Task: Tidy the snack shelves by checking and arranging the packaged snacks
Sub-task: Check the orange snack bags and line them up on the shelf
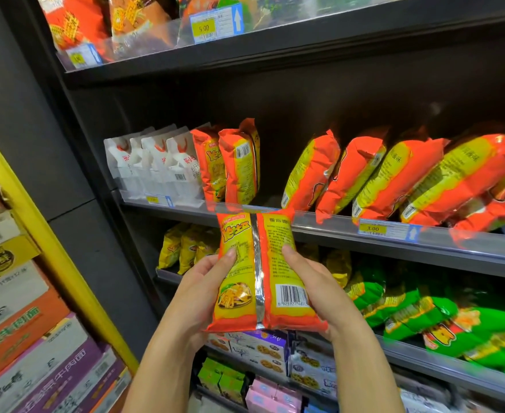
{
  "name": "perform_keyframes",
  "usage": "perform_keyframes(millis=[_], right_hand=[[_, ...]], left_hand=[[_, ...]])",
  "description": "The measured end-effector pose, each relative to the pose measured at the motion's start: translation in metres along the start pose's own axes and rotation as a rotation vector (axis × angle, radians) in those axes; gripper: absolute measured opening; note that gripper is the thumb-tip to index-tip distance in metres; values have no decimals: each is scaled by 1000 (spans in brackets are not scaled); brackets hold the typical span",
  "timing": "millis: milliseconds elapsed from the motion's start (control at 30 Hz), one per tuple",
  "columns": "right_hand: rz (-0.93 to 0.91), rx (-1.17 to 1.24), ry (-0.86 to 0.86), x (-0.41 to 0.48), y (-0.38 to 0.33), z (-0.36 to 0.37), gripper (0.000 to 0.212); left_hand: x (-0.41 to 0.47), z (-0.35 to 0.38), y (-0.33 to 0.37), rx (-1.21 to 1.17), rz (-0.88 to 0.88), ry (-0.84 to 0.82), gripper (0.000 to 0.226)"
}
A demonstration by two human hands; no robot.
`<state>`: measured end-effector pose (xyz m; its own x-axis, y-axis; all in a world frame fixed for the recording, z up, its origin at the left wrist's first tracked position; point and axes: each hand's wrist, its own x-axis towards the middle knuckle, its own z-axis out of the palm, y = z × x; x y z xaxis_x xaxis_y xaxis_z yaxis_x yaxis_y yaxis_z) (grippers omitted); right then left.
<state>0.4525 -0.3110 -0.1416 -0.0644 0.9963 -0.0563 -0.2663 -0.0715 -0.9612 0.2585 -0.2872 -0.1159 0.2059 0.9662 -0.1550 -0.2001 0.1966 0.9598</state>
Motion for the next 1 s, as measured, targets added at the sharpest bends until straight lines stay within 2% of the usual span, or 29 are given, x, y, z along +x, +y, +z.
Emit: perform_keyframes(millis=[100, 233, 400, 533, 633, 733, 833, 933, 1000], right_hand=[[40, 55, 3, -2, -1, 1, 49], [82, 194, -37, -3, -1, 2, 56], [11, 275, -3, 6, 14, 2, 62], [31, 444, -25, 13, 30, -7, 96], [30, 462, -44, 18, 38, -13, 108], [38, 459, -70, 21, 41, -16, 106], [14, 392, -24, 22, 39, -15, 101], [-46, 172, 61, 21, 31, -7, 70], [-74, 38, 50, 21, 28, -1, 61]], left_hand=[[1, 1, 0, 23, 11, 21, 46], [2, 3, -2, 78, 66, 46, 54], [4, 5, -1, 131, 112, 51, 62], [7, -1, 6, -40, 81, 108, 71], [8, -3, 8, -96, 52, 93, 68], [7, -2, 8, -67, 64, 53, 64], [6, 0, 9, 12, 80, -13, 63], [5, 4, 9, 137, 92, -70, 55], [6, 6, 7, 230, 47, -98, 56]])
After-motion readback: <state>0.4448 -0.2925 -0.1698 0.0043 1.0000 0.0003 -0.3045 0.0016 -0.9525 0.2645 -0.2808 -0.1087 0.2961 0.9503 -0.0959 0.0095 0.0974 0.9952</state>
